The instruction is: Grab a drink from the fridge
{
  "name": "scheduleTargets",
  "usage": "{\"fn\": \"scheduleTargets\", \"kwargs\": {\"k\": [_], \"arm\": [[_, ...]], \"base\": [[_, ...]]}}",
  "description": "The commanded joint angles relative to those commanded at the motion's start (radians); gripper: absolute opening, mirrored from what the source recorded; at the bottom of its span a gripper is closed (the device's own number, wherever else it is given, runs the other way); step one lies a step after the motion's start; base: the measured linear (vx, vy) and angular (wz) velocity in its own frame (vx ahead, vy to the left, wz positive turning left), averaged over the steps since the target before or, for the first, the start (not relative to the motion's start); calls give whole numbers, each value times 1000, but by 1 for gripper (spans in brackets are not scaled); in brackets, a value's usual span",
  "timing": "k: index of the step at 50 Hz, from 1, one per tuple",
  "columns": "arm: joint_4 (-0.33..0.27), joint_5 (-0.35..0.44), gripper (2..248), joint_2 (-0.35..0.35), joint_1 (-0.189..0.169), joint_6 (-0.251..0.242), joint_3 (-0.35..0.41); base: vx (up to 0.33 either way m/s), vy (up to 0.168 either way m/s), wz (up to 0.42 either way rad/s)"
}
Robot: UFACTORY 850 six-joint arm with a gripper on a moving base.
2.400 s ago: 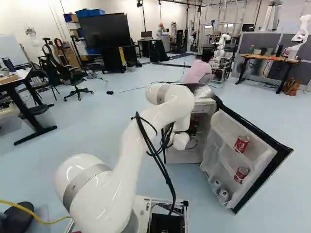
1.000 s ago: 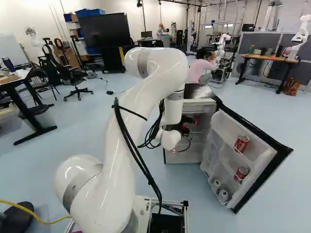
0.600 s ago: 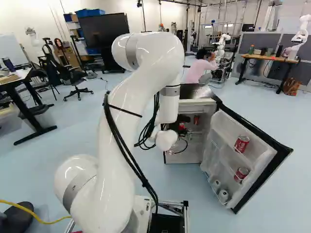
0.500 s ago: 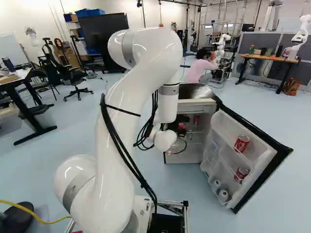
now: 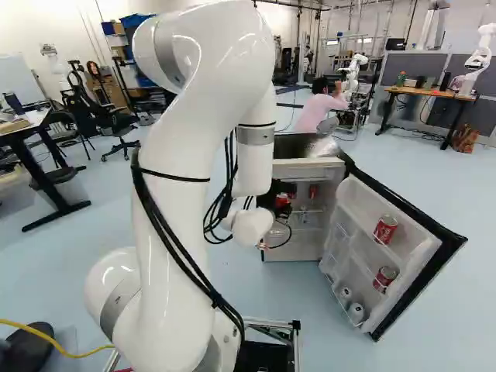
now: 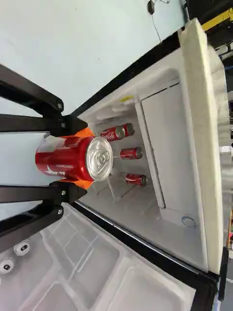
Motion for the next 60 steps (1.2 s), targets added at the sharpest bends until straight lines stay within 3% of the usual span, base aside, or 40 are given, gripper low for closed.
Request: {"fn": "scheduleTargets", "kwargs": {"k": [15, 60], "arm": [[0, 12, 98, 76, 6, 0, 54], [0, 12, 98, 237, 6, 0, 107]], "base": [[0, 0, 0], [0, 0, 0]]}}
